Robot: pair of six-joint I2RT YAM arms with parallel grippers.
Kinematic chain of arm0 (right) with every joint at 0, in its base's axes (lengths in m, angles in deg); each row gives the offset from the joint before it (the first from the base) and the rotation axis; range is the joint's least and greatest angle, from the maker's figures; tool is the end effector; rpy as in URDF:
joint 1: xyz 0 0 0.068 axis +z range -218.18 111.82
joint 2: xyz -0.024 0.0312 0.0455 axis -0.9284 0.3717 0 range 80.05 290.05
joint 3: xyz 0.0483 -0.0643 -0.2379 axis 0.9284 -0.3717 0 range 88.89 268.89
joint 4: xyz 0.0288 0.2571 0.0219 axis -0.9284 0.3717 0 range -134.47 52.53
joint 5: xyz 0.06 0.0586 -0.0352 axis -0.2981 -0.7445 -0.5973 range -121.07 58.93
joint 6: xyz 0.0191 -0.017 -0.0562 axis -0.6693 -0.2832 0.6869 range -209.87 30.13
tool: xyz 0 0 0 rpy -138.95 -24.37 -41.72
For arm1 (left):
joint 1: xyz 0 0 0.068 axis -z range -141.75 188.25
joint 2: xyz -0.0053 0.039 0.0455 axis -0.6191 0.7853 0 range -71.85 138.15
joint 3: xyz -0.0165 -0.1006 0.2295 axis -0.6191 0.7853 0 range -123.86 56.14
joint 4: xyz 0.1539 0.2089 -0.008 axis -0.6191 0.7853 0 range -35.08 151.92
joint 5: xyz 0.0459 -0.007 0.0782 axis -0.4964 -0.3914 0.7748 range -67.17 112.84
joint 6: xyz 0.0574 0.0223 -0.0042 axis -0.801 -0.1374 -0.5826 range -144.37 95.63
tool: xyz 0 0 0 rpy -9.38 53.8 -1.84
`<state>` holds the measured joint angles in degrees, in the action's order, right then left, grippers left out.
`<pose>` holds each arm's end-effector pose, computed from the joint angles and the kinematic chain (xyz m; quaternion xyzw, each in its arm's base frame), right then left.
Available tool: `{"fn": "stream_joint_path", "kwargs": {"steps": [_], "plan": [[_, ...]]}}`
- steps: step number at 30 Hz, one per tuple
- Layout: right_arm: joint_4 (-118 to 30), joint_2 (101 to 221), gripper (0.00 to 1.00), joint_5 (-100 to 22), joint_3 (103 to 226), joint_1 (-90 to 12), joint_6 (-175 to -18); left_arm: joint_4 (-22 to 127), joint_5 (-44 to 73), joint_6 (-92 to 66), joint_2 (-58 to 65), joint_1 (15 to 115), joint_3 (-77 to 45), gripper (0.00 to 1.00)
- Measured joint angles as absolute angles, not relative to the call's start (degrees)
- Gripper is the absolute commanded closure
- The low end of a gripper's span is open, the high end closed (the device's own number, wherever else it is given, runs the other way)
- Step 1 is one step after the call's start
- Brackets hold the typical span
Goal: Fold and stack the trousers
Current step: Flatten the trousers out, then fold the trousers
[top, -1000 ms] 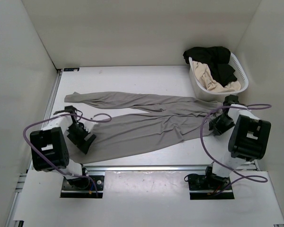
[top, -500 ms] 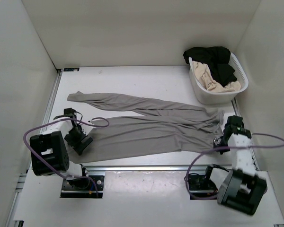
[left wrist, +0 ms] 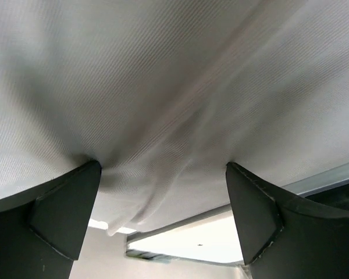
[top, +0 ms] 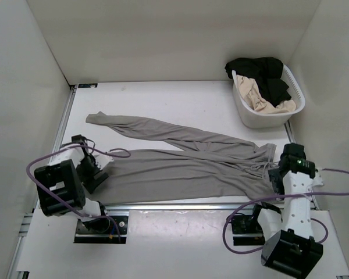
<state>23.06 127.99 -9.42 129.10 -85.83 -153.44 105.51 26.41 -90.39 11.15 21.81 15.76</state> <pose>0.1253 -0.0579 0.2061 0.6523 0.7239 -0.1223 0.1886 0.1942 0.0604 0.1125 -0.4197 -0.9067 -0.0050 0.0416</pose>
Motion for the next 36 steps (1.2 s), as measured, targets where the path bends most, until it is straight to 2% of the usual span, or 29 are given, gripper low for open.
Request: {"fn": "stream_joint_path", "kwargs": {"steps": [2, 5, 9, 13, 20, 23, 27, 28, 29, 31, 34, 35, 36], "plan": [[22.73, 129.61, 0.24, -7.00, 134.13, -85.76, -150.49, 109.86, 22.58, -90.31, 13.75, 20.63, 9.53, 0.00], [18.71, 131.84, 0.22, -4.79, 142.98, -85.72, -143.83, 115.01, 13.34, -87.11, 19.46, 19.95, -9.64, 0.00], [10.16, 137.61, 0.22, -6.60, 149.45, -85.72, -135.02, 112.04, 5.25, -80.08, 27.22, 20.25, -32.91, 0.00], [2.99, 146.44, 0.22, -11.72, 149.86, -85.72, -129.73, 111.58, 4.46, -74.20, 38.32, 20.89, -43.47, 0.00], [-8.05, 157.19, 0.26, -20.00, 147.37, -85.65, -127.65, 108.46, 8.33, -64.71, 61.64, 21.35, -54.25, 0.00], [-11.68, 160.36, 0.18, -22.23, 146.87, -85.68, -127.41, 106.38, 8.46, -62.26, 62.65, 21.72, -58.31, 0.00], [-14.82, 165.30, 0.16, -24.02, 146.87, -85.63, -127.24, 104.59, 8.35, -61.48, 62.65, 22.35, -56.48, 0.50], [-14.91, 166.74, 0.16, -24.15, 146.96, -85.65, -127.26, 104.44, 8.29, -61.91, 62.65, 22.68, -54.99, 0.81], [-14.82, 168.34, 0.16, -24.26, 147.11, -85.68, -127.41, 104.00, 8.25, -62.09, 62.15, 22.97, -54.05, 0.86], [-14.69, 170.92, 0.18, -24.28, 147.35, -85.74, -127.94, 103.58, 8.46, -62.39, 60.79, 23.42, -51.84, 0.86], [-14.54, 173.15, 0.42, -23.65, 147.07, -85.74, -129.10, 103.82, 8.64, -62.72, 58.82, 23.84, -48.74, 0.86], [-14.52, 173.30, 0.56, -23.28, 146.78, -85.74, -129.66, 104.37, 8.66, -62.72, 58.21, 23.90, -47.93, 0.86], [-14.60, 173.41, 0.63, -22.84, 146.54, -85.74, -129.99, 104.94, 8.73, -62.72, 57.75, 23.84, -47.34, 0.86]]}}
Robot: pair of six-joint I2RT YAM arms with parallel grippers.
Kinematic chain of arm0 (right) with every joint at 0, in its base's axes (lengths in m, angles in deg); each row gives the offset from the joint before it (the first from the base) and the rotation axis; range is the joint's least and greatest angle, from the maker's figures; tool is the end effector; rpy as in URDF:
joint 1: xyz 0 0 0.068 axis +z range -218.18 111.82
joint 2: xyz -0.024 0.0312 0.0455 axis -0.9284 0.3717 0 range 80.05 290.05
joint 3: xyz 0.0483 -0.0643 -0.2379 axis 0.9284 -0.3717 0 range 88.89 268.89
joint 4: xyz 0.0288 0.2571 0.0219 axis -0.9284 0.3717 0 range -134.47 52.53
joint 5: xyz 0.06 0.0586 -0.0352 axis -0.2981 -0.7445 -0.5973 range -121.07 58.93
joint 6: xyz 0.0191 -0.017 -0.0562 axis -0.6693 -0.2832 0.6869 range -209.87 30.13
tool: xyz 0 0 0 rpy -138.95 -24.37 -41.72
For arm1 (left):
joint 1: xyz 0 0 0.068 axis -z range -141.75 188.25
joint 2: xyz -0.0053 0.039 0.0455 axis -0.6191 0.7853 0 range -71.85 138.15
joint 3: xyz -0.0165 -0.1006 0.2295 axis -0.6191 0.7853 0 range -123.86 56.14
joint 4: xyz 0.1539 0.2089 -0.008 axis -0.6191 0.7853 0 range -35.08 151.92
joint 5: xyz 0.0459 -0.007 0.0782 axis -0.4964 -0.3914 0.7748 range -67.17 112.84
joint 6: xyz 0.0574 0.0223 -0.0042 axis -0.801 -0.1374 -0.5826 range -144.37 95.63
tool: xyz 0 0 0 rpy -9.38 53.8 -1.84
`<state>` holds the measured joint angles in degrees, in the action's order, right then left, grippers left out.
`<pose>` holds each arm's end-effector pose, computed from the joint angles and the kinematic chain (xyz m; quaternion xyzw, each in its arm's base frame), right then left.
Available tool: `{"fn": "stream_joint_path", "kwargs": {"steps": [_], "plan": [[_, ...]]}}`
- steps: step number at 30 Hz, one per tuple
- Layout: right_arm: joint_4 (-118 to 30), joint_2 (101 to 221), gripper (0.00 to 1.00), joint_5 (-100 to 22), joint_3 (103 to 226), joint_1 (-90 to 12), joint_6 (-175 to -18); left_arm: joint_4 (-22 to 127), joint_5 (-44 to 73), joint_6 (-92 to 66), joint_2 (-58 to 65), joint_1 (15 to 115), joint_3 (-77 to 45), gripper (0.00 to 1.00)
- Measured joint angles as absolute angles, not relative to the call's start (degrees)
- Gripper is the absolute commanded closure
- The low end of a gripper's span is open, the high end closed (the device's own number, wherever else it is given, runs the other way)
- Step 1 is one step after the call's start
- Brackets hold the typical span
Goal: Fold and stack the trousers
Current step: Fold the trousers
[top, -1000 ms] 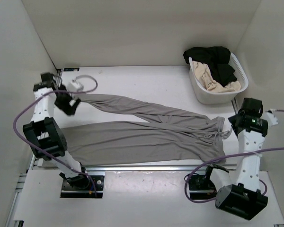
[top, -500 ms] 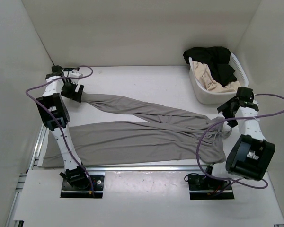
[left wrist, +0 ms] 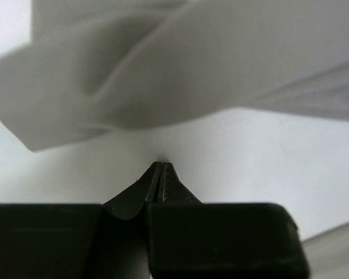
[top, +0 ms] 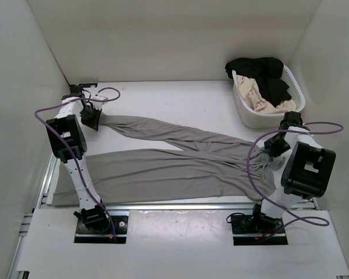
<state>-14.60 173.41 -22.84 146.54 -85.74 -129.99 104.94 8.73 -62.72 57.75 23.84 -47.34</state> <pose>0.2994 -0.1017 0.1520 0.4835 0.8467 -0.0275 0.2205 0.4359 0.1003 0.1308 0.2188 0.9607 -0.0560 0.1615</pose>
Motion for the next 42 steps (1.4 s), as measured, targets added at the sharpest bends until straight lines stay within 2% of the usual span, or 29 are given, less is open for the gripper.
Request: {"fn": "stream_joint_path", "kwargs": {"steps": [1, 3, 8, 12, 13, 14, 15, 18, 21, 24, 27, 35, 37, 38, 39, 40, 41, 42], "plan": [[-14.67, 173.60, 0.73, -22.43, 146.39, -85.83, -130.34, 105.83, 8.75, -62.81, 57.47, 23.66, -47.14, 0.86], [-14.74, 174.74, 1.00, -21.77, 146.39, -85.96, -130.23, 107.71, 8.73, -62.98, 56.92, 23.01, -47.19, 0.86], [-14.41, 175.97, 1.00, -20.18, 146.69, -86.11, -129.58, 115.39, 9.36, -63.40, 56.46, 21.15, -54.73, 0.86], [-14.04, 170.54, 1.00, -18.99, 146.43, -86.18, -127.76, 120.37, 8.90, -63.51, 54.84, 19.56, -64.76, 0.86], [-14.10, 167.86, 1.00, -18.95, 146.32, -86.18, -127.24, 120.70, 8.79, -63.55, 53.10, 19.18, -64.85, 0.74], [-14.19, 164.93, 1.00, -19.02, 146.19, -86.18, -126.80, 120.37, 8.79, -63.81, 51.17, 18.92, -63.78, 0.46], [-14.28, 162.17, 1.00, -19.17, 146.19, -86.18, -126.43, 119.23, 8.84, -64.14, 48.44, 18.75, -61.04, 0.09], [-14.98, 157.41, 1.00, -21.07, 146.19, -86.18, -125.31, 119.76, 8.40, -64.27, 44.07, 19.16, -55.58, 0.03], [-14.98, 157.89, 1.00, -22.89, 146.15, -86.18, -124.77, 119.41, 5.97, -61.87, 49.82, 20.34, -58.68, 0.00], [-14.60, 158.50, 1.00, -23.98, 145.84, -86.18, -123.87, 115.47, 4.66, -57.30, 60.00, 21.15, -64.59, 0.00], [-14.36, 158.30, 1.00, -24.39, 145.65, -86.18, -122.60, 110.45, 4.55, -53.56, 66.32, 21.11, -64.96, 0.00], [-13.29, 154.50, 1.00, -24.37, 142.67, -86.18, -120.72, 103.54, 6.08, -51.95, 66.98, 20.80, -63.76, 0.00], [-12.83, 153.91, 1.00, -24.35, 142.34, -86.18, -120.68, 102.95, 7.15, -52.08, 67.37, 20.85, -62.77, 0.17], [-12.86, 153.91, 1.00, -24.35, 142.34, -86.18, -120.68, 102.64, 7.41, -52.25, 67.37, 20.87, -62.57, 0.33], [-12.86, 153.91, 1.00, -24.35, 142.34, -86.18, -120.66, 102.62, 7.20, -52.41, 67.37, 20.87, -62.53, 0.63], [-12.79, 153.89, 1.00, -24.35, 142.34, -86.18, -120.66, 102.45, 7.22, -52.14, 67.37, 20.87, -62.47, 0.79], [-12.75, 153.89, 1.00, -24.35, 142.34, -86.18, -120.66, 102.77, 6.65, -52.21, 67.37, 20.87, -62.44, 0.86], [-12.72, 153.91, 1.00, -24.35, 142.34, -86.18, -120.66, 103.15, 6.15, -52.36, 67.37, 20.87, -62.40, 0.86]]}}
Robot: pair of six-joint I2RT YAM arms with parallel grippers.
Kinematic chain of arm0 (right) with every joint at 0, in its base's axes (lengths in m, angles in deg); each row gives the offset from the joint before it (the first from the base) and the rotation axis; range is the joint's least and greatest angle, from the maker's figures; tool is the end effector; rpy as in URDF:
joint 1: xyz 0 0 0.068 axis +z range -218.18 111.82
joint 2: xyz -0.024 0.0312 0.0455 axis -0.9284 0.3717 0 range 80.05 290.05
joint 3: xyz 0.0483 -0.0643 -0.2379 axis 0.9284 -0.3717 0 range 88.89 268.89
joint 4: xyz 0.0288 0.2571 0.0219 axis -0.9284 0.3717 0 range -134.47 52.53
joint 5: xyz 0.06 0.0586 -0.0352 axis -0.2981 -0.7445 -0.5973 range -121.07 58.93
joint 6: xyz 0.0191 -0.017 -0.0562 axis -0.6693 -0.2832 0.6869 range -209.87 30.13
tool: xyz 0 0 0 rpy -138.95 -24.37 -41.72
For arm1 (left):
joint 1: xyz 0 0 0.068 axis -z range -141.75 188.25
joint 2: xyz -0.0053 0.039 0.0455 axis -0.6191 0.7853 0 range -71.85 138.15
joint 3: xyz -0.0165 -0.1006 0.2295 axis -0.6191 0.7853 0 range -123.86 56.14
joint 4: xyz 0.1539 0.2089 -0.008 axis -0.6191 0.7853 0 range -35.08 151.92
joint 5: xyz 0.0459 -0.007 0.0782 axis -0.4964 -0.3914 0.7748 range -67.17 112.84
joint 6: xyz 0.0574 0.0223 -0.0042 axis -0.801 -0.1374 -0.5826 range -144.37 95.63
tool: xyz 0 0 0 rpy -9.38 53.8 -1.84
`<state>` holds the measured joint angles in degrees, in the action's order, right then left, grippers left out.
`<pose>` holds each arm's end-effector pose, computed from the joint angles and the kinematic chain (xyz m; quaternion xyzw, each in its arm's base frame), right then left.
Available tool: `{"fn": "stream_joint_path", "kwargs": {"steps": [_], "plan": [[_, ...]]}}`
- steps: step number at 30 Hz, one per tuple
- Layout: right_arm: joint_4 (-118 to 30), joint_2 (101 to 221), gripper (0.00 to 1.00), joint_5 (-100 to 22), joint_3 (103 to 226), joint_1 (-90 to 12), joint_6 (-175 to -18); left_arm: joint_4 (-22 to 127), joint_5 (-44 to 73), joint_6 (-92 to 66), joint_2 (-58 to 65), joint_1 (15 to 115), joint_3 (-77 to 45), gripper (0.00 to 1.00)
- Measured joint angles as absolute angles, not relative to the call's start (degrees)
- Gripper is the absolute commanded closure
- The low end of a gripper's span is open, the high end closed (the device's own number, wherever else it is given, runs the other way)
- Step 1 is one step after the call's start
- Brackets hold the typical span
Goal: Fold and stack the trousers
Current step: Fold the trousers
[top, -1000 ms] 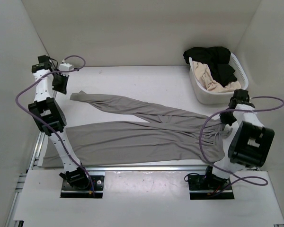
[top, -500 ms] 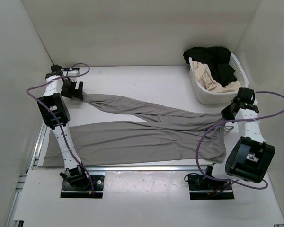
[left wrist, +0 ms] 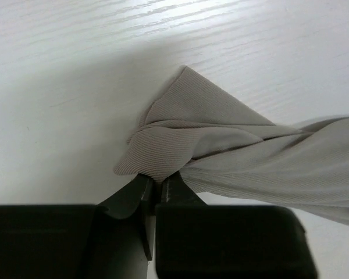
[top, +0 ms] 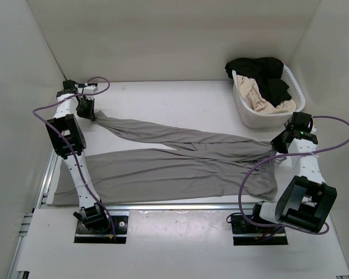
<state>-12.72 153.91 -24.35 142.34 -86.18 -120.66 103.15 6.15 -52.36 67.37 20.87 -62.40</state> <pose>0.2602 -0.0902 0.2219 0.4073 0.8522 -0.0190 0.3278 0.4756 0.1349 0.1309 0.1164 0.9661 -0.0618 0.2221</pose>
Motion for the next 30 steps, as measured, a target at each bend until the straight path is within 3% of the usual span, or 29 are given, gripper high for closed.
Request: {"fn": "stream_joint_path", "kwargs": {"steps": [7, 12, 17, 24, 25, 26, 27, 29, 30], "plan": [[-9.75, 153.98, 1.00, -24.37, 148.62, -86.18, -119.92, 111.30, 5.27, -53.48, 65.47, 20.98, -66.90, 0.86], [-9.93, 151.03, 1.00, -24.42, 151.33, -86.27, -119.37, 115.36, 6.17, -57.00, 52.55, 19.58, -61.96, 0.86], [-10.21, 145.67, 1.00, -24.37, 146.56, -86.97, -119.52, 118.12, 6.43, -59.57, 39.74, 12.85, -52.19, 0.86], [-10.12, 143.81, 0.98, -24.15, 134.61, -90.13, -121.01, 121.16, 6.93, -60.06, 44.88, 3.36, -41.96, 0.86], [-10.01, 143.79, 0.93, -24.20, 132.86, -90.33, -121.34, 121.51, 6.89, -60.19, 45.60, 2.94, -40.52, 0.86], [-9.88, 143.77, 0.65, -24.26, 130.89, -90.42, -121.88, 122.05, 6.80, -60.30, 46.12, 2.75, -38.99, 0.86], [-9.42, 143.79, 0.50, -24.24, 129.03, -90.53, -122.78, 122.47, 6.69, -60.40, 46.30, 2.75, -37.57, 0.86], [-7.92, 143.70, 0.26, -23.91, 126.13, -90.88, -123.50, 123.30, 6.10, -60.56, 46.28, 3.03, -35.80, 0.86], [-7.26, 143.49, 0.23, -23.83, 125.19, -91.16, -123.91, 123.39, 5.69, -60.69, 46.23, 3.18, -35.25, 0.86]]}}
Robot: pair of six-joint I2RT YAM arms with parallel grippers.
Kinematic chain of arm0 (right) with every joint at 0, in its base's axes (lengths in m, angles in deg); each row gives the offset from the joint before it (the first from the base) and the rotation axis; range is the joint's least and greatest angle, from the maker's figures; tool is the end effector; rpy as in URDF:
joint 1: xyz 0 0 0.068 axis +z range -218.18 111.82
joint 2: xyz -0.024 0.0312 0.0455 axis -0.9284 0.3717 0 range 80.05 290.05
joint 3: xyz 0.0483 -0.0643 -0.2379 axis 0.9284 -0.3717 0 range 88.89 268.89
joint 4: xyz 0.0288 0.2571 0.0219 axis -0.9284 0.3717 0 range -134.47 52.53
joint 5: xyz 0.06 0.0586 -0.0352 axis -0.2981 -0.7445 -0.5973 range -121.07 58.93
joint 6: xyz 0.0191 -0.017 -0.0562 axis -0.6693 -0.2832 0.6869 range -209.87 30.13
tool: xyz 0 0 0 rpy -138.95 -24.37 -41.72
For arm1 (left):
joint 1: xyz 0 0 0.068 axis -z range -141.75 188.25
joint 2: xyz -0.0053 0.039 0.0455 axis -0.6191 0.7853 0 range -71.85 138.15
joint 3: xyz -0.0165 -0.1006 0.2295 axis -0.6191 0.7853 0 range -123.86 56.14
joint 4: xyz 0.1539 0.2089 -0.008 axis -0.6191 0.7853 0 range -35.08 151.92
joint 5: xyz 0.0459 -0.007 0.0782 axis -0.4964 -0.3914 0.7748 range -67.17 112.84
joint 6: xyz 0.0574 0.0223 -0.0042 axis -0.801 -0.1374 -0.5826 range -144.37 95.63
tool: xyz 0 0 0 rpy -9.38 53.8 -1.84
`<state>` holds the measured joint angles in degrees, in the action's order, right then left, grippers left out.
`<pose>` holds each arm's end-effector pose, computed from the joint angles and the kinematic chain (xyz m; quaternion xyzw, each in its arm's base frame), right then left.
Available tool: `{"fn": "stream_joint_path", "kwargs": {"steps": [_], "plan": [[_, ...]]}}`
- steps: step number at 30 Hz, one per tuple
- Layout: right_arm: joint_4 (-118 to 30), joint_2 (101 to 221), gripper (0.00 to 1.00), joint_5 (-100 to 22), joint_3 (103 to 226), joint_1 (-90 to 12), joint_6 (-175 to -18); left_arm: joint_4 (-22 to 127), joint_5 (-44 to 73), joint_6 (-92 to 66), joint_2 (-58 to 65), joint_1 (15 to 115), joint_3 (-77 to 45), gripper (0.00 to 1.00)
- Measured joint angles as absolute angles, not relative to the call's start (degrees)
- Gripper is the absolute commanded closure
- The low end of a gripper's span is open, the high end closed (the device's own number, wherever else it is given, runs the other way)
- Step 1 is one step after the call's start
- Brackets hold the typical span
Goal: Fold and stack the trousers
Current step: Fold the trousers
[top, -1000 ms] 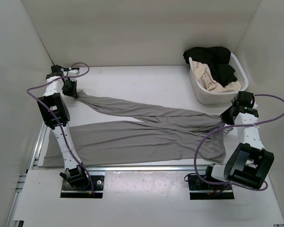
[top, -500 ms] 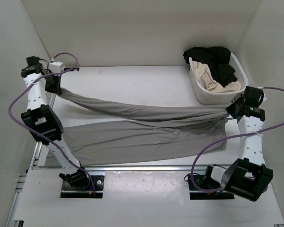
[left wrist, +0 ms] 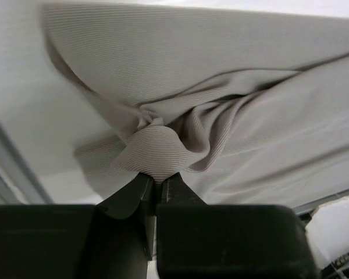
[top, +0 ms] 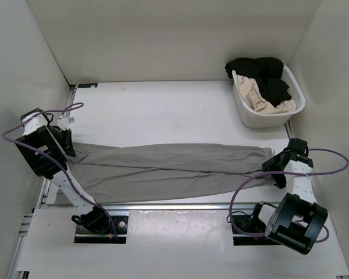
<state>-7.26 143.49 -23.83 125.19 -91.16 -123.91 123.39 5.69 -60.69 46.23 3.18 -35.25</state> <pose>0.1889 -0.0865 0.1636 0.4767 0.8485 -0.0399 0.2264 0.3084 0.1998 0.1530 0.0040 0.9878 -0.1469 0.0508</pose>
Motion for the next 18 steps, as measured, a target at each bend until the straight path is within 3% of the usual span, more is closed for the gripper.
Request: {"fn": "stream_joint_path", "kwargs": {"steps": [4, 9, 18], "plan": [[-4.51, 139.60, 0.22, -22.03, 125.49, -91.75, -123.94, 123.54, 4.88, -61.08, 45.62, 3.47, -33.29, 0.86], [-2.52, 138.72, 0.22, -19.78, 134.74, -91.80, -123.13, 123.93, 4.11, -61.34, 44.66, 3.49, -31.43, 0.86], [-1.40, 158.15, 0.26, -21.92, 145.21, -91.80, -122.91, 123.76, 3.61, -61.43, 43.81, 3.49, -30.84, 0.86]]}}
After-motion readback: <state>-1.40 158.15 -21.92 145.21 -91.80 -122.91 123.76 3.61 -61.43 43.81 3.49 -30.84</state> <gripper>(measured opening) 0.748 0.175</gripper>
